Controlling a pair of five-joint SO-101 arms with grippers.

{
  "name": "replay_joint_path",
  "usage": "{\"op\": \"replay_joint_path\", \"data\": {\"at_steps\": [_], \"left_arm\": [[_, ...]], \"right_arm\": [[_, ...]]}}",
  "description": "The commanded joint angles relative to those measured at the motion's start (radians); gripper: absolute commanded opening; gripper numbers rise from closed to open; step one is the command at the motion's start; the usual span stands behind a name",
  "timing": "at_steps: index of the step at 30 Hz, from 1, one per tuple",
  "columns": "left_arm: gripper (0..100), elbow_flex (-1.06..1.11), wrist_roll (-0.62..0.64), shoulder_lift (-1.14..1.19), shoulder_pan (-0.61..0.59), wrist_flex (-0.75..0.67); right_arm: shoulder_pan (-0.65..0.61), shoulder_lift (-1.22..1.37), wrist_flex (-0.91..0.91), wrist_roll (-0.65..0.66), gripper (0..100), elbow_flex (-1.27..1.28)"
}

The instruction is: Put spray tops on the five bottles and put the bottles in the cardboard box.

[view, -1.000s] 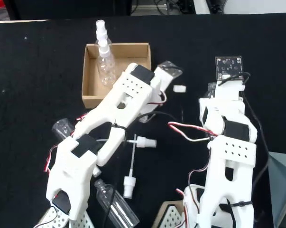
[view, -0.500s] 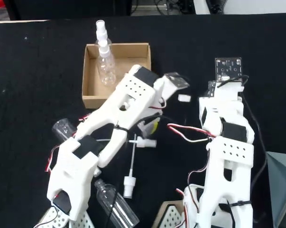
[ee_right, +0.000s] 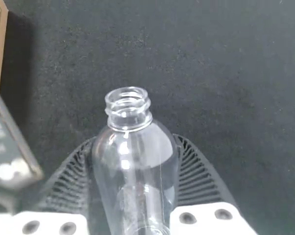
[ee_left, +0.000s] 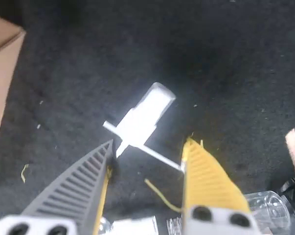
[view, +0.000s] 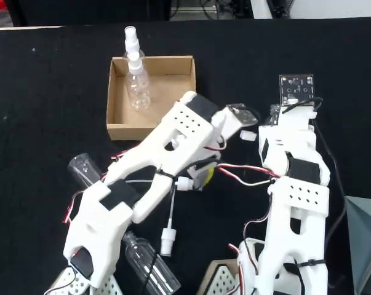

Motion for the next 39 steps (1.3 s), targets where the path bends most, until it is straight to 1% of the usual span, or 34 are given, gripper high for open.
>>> {"op": "replay_joint_path", "data": {"at_steps": [1, 19, 23, 28, 39], "left_arm": [[21, 0.022, -0.041, -0.014, 0.047, -0.005], [21, 0.228, -0.051, -0.014, 0.059, -0.264], [20, 0.274, -0.091, -0.014, 0.061, -0.288], [15, 0.309, -0.094, -0.014, 0.061, -0.308], [15, 0.331, -0.087, -0.014, 0.050, -0.299]], "right_arm": [[0.017, -0.051, -0.028, -0.006, 3.8, -0.010], [0.018, -0.051, -0.028, -0.006, 3.8, -0.012], [0.018, -0.051, -0.028, -0.006, 3.8, -0.012], [0.018, -0.051, -0.028, -0.006, 3.8, -0.010], [0.018, -0.050, -0.028, -0.006, 3.8, -0.008]]}}
